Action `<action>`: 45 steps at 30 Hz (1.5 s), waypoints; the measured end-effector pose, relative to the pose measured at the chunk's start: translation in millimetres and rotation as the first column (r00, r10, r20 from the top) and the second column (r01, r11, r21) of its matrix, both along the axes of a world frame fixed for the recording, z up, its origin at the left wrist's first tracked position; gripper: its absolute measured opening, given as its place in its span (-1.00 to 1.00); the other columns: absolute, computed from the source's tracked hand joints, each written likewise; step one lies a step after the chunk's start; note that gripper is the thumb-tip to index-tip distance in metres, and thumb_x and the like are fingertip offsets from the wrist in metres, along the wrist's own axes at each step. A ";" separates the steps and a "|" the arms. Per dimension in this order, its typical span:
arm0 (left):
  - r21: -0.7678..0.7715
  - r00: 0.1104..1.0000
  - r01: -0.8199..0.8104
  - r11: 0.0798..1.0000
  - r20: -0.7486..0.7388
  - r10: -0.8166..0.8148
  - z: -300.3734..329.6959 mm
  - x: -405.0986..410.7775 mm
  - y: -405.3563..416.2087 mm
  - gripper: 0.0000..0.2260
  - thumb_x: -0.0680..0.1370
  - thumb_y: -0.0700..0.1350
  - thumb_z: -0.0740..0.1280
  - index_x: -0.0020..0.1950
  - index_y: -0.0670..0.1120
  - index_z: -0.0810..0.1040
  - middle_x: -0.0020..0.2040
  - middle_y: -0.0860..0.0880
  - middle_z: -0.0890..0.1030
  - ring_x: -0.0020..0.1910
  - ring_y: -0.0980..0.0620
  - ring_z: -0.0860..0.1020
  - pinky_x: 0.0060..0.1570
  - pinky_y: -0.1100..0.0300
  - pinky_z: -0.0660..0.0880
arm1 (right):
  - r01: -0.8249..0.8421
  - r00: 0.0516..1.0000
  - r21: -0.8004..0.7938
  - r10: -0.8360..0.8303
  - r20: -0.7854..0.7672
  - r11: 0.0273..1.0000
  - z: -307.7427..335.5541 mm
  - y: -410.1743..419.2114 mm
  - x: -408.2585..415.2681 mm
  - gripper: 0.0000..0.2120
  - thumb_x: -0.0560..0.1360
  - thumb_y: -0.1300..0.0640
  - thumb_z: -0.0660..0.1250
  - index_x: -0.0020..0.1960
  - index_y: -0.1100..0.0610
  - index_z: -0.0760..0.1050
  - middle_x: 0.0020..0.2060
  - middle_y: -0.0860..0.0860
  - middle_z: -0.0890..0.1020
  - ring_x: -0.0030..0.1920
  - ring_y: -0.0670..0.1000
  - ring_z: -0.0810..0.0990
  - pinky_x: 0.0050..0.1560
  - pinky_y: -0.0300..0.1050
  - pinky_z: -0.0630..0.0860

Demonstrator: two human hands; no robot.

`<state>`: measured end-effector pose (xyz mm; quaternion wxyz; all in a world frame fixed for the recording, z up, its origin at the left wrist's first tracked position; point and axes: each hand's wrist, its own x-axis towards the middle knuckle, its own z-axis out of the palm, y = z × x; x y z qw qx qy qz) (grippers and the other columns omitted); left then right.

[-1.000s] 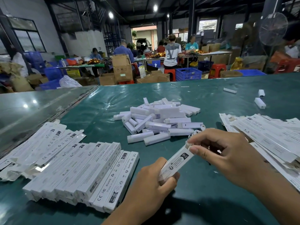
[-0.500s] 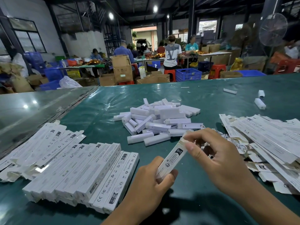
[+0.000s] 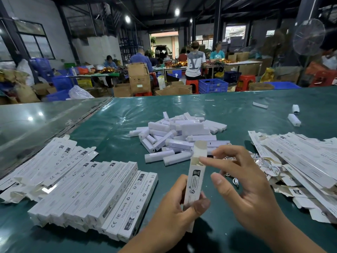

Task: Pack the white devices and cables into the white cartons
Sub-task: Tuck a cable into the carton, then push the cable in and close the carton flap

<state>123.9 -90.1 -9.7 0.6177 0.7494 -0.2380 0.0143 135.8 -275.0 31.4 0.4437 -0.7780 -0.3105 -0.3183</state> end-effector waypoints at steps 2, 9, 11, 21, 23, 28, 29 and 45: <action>0.025 0.985 -0.079 0.997 0.157 0.074 5.5 0.2 4.9 -0.60 0.55 0.22 0.39 0.32 0.16 0.40 0.17 0.14 0.60 0.16 0.11 0.59 0.05 0.19 0.53 | -0.033 0.999 0.002 0.033 0.016 0.999 0.6 1.1 -2.0 -0.72 0.56 0.06 0.27 0.21 0.00 0.64 0.11 -0.03 0.54 0.18 0.05 0.56 0.12 -0.25 0.45; -0.076 0.853 -0.167 0.983 0.489 0.182 21.2 2.1 19.4 -0.66 0.59 0.06 0.41 0.34 0.23 0.46 0.16 0.08 0.64 0.08 -0.07 0.66 -0.05 0.10 0.61 | -0.182 0.983 0.040 0.182 0.008 0.982 3.3 5.6 -8.5 -0.75 0.55 0.11 0.29 0.16 0.05 0.64 0.12 -0.07 0.60 0.12 0.05 0.60 -0.07 -0.21 0.51; -0.094 0.852 -0.172 0.981 0.486 0.196 23.0 2.2 19.8 -0.68 0.57 0.06 0.44 0.30 0.22 0.49 0.12 0.09 0.65 0.04 -0.04 0.66 -0.07 0.17 0.59 | -0.239 0.970 0.065 0.240 -0.022 0.969 2.7 4.6 -7.8 -0.75 0.55 0.11 0.28 0.17 0.06 0.64 0.14 -0.06 0.62 0.12 0.09 0.61 -0.10 -0.10 0.53; -0.026 0.797 -0.149 0.988 0.588 0.136 28.1 2.6 21.5 -0.69 0.58 -0.06 0.44 0.31 0.06 0.52 0.19 0.10 0.62 0.02 -0.07 0.63 -0.12 0.17 0.59 | -0.359 0.898 0.377 0.426 -0.108 0.854 -0.7 9.3 -7.0 -0.78 0.58 0.21 0.24 0.19 0.07 0.53 -0.02 0.06 0.68 -0.01 0.11 0.64 -0.14 -0.11 0.58; -0.015 0.782 -0.149 0.989 0.611 0.127 29.6 2.1 21.4 -0.71 0.60 -0.07 0.42 0.30 0.05 0.53 0.19 0.10 0.61 0.02 -0.07 0.63 -0.11 0.19 0.59 | -0.315 0.890 0.500 0.434 -0.138 0.806 3.1 12.5 -7.6 -0.81 0.57 0.27 0.28 0.12 0.09 0.57 -0.11 0.09 0.67 -0.08 0.09 0.65 -0.21 -0.12 0.59; -0.040 0.780 -0.146 0.988 0.609 0.140 26.6 1.6 17.3 -0.71 0.58 -0.06 0.43 0.28 0.07 0.50 0.16 0.10 0.61 0.01 -0.04 0.64 -0.14 0.16 0.59 | -0.310 0.842 0.412 0.449 -0.299 0.857 10.5 15.2 -10.2 -0.75 0.58 0.06 0.31 0.19 0.07 0.65 0.04 0.02 0.70 0.09 0.01 0.66 0.03 -0.28 0.56; -0.063 0.792 -0.154 0.986 0.588 0.161 25.2 1.2 16.6 -0.68 0.57 -0.03 0.45 0.28 0.11 0.47 0.13 0.09 0.63 -0.01 -0.05 0.65 -0.16 0.13 0.60 | -0.336 0.831 0.392 0.465 -0.304 0.857 10.8 15.0 -11.2 -0.72 0.58 0.01 0.27 0.17 0.07 0.67 0.07 0.03 0.70 0.13 0.02 0.66 0.07 -0.29 0.54; -0.038 0.773 -0.189 0.981 0.611 0.172 19.6 -2.3 12.2 -0.59 0.58 0.05 0.42 0.35 0.25 0.34 0.09 0.19 0.58 -0.01 0.04 0.64 -0.11 0.06 0.62 | -0.079 0.996 0.147 0.084 -0.024 0.986 12.3 10.5 -11.1 -0.86 0.55 0.00 0.39 -0.02 0.02 0.70 -0.15 -0.12 0.71 -0.14 0.01 0.69 -0.15 -0.06 0.57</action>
